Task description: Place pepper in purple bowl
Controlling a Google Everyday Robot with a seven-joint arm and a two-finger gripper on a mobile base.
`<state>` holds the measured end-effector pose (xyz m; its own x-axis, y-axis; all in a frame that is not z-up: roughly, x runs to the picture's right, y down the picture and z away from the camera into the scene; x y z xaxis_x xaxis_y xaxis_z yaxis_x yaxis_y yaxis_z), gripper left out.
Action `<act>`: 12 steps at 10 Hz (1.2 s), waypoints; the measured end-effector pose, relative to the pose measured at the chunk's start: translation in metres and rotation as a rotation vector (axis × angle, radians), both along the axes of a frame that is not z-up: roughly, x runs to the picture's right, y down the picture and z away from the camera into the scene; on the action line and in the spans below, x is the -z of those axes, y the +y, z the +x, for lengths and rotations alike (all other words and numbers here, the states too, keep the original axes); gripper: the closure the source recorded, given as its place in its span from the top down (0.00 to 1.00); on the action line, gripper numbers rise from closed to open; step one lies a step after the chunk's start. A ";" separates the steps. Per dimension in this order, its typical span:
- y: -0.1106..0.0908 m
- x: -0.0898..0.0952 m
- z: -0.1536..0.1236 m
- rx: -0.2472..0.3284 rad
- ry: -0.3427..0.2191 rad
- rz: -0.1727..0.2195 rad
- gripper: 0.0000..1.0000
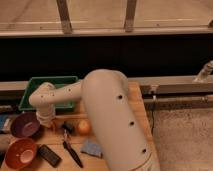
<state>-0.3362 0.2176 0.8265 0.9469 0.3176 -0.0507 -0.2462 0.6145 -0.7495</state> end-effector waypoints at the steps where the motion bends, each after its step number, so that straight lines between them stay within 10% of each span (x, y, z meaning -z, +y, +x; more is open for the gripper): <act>1: 0.006 0.002 0.001 0.011 0.001 -0.008 0.00; 5: 0.002 0.004 0.004 0.002 0.001 0.003 0.00; 12: -0.088 0.046 0.103 -0.165 0.122 0.189 0.00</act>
